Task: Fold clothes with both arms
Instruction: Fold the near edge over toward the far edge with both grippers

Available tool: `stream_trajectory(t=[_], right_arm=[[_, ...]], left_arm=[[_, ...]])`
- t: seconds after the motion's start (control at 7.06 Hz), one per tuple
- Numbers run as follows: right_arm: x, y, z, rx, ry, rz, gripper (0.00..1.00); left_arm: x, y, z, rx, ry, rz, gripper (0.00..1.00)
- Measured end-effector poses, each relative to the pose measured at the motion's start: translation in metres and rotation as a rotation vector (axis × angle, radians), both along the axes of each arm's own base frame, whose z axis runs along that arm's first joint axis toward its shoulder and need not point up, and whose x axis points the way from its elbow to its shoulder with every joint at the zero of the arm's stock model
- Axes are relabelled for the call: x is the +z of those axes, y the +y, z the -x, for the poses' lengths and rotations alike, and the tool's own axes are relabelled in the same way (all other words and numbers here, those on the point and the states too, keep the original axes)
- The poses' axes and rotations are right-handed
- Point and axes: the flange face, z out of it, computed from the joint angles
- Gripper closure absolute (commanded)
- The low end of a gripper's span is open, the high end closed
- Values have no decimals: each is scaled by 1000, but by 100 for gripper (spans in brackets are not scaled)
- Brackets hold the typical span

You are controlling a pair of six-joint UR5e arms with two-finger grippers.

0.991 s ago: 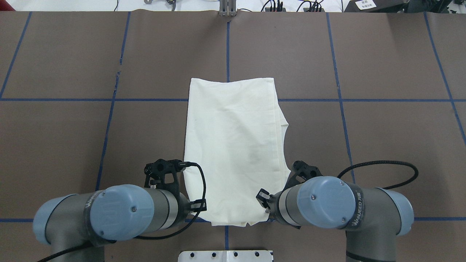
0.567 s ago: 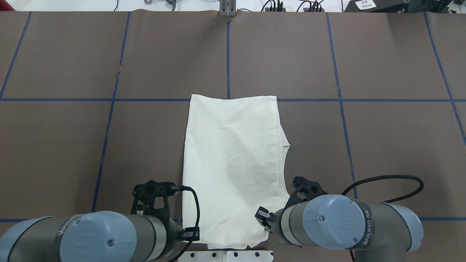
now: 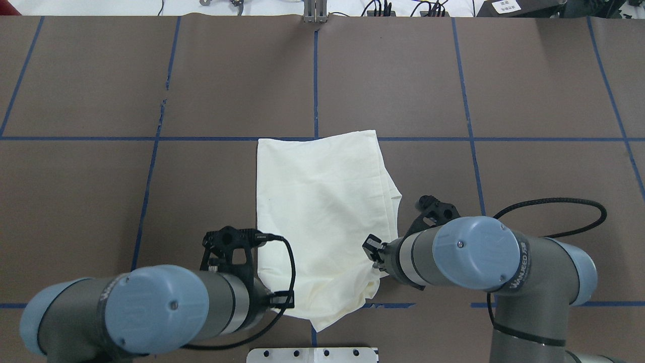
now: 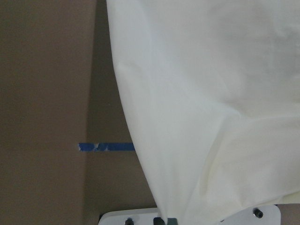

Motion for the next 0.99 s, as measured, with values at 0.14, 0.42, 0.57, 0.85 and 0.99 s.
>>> stream_trajectory(t=[0.14, 0.42, 0.57, 0.85, 0.99], right_arm=[[1, -30, 1, 36, 17, -13, 100], [-1, -92, 5, 87, 46, -24, 100], [-4, -126, 6, 98, 44, -23, 100], [0, -195, 15, 116, 20, -12, 100], [4, -226, 22, 121, 21, 5, 100]], left_arm=[[-4, -41, 4, -50, -9, -30, 100], [-2, -119, 6, -109, 7, -39, 100], [6, -149, 3, -128, 26, -46, 100], [21, -190, -2, -167, 35, -51, 100], [21, -206, -2, -188, 31, -50, 100]])
